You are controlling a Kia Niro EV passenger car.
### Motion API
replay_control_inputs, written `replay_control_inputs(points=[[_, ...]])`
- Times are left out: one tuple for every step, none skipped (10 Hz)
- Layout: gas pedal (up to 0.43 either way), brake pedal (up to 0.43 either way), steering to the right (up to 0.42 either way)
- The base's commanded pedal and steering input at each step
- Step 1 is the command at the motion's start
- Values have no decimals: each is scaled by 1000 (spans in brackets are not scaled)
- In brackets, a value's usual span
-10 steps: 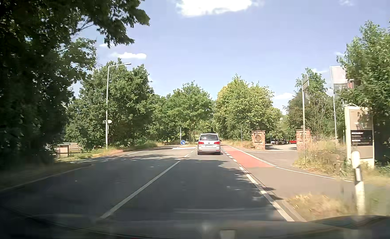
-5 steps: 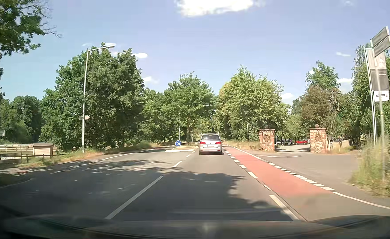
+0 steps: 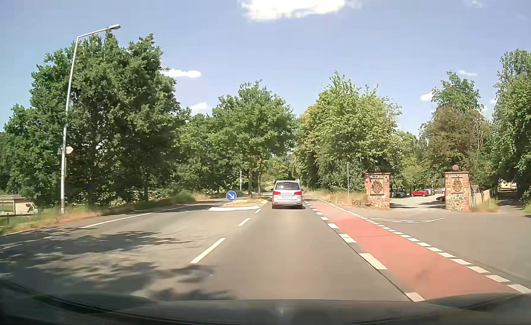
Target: Follow the waypoints while adhering to traffic rules and regulations
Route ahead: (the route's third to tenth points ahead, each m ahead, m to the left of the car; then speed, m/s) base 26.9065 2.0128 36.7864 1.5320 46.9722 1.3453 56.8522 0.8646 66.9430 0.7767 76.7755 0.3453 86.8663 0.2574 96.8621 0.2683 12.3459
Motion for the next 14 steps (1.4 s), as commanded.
replay_control_inputs(points=[[79,30,0],[79,30,0],[79,30,0],[87,30,0],[87,30,0],[87,30,0],[87,30,0],[98,30,0],[98,30,1],[98,30,3],[98,30,3],[98,30,3],[110,30,3],[110,30,3]])
